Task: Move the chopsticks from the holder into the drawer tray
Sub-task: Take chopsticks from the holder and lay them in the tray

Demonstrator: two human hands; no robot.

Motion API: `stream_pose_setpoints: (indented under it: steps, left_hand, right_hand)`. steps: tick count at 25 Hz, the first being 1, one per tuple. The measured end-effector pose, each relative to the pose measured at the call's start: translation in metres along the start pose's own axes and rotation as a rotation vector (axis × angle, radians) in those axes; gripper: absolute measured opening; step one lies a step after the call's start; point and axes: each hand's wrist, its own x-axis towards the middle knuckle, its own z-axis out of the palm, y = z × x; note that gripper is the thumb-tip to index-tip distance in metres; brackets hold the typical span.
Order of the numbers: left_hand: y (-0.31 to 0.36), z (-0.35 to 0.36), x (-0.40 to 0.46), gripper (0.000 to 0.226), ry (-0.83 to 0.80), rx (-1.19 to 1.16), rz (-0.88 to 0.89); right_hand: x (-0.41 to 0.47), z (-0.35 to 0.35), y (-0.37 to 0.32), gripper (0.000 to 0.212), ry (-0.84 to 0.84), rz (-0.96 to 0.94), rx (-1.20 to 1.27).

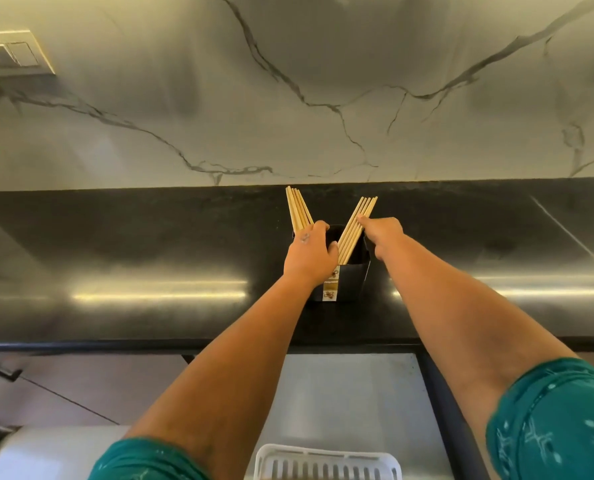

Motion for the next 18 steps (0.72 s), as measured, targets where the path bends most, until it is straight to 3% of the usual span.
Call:
stream_pose_setpoints:
  steps: [4, 9, 12, 15, 18]
  left_hand:
    - [-0.007, 0.005, 0.000, 0.037, 0.005, -0.028, 0.000]
    - [-0.006, -0.002, -0.004, 0.037, 0.036, -0.074, 0.005]
    - [-0.002, -0.009, -0.009, 0.040, 0.043, -0.099, 0.000]
    - [0.013, -0.017, -0.018, 0.044, 0.043, -0.145, -0.014]
    - [0.043, -0.025, -0.042, 0.047, 0.083, -0.290, 0.024]
  right_hand:
    - [0.012, 0.005, 0.002, 0.025, 0.006, -0.090, -0.031]
    - [0.003, 0.000, -0.014, 0.031, 0.111, -0.195, -0.109]
    - [-0.014, -0.009, -0.031, 0.024, 0.184, -0.313, -0.221]
    - [-0.052, -0.012, -0.047, 0.025, 0.254, -0.614, -0.332]
    - [-0.117, -0.013, -0.053, 0.028, 0.355, -1.045, -0.374]
